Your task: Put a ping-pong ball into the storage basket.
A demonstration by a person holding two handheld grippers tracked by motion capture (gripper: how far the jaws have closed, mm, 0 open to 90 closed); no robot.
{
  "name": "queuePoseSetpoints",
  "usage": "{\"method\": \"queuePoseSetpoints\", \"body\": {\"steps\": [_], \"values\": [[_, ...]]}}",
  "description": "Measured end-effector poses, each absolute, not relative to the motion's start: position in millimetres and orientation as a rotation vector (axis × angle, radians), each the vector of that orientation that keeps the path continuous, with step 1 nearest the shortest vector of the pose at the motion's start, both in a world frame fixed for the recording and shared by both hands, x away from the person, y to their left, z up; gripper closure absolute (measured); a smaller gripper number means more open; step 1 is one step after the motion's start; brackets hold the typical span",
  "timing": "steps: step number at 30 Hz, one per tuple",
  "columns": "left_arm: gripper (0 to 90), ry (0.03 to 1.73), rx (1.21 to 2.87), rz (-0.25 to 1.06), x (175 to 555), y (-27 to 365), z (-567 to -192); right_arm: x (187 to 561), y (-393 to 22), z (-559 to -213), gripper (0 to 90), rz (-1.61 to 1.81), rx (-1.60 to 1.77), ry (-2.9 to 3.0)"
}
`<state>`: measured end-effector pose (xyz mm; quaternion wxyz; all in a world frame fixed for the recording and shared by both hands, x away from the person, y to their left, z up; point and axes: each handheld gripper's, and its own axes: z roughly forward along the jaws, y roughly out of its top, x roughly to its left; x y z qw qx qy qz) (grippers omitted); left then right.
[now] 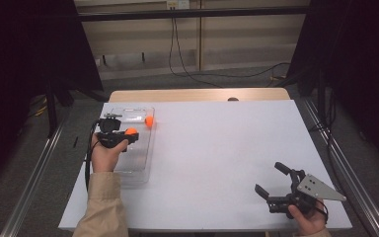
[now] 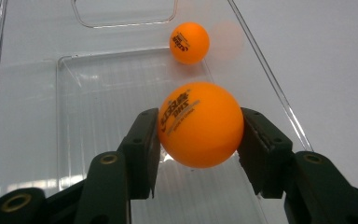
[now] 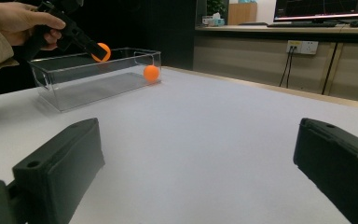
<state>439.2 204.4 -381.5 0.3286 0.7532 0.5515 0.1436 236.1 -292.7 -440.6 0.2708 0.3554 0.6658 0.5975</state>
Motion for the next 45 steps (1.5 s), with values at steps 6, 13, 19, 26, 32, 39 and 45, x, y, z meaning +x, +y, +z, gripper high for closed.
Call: {"method": "queuePoseSetpoints", "body": {"steps": [6,13,19,26,32,39,45], "values": [[50.7,1.450,1.979,0.381,439.9,204.1,-383.6,236.1,-292.8,-440.5,0.8,1.610,0.957,1.793],[50.7,1.457,1.980,0.380,440.3,204.4,-385.5,236.1,-292.8,-440.5,0.9,1.610,0.956,1.794],[50.5,1.465,1.971,0.381,440.5,203.9,-386.3,235.8,-292.9,-440.5,0.8,1.610,0.959,1.794],[43.9,1.478,1.956,0.394,440.7,205.3,-386.6,235.9,-293.1,-440.5,0.8,1.612,0.960,1.792],[38.9,1.477,1.953,0.394,440.4,205.0,-386.4,236.1,-292.9,-440.7,0.8,1.609,0.957,1.794],[32.3,1.472,1.947,0.397,439.4,204.3,-385.2,236.2,-292.7,-440.6,0.8,1.610,0.955,1.794],[23.6,1.461,1.937,0.395,437.7,203.8,-383.9,236.4,-292.3,-440.6,0.8,1.611,0.956,1.794]]}}
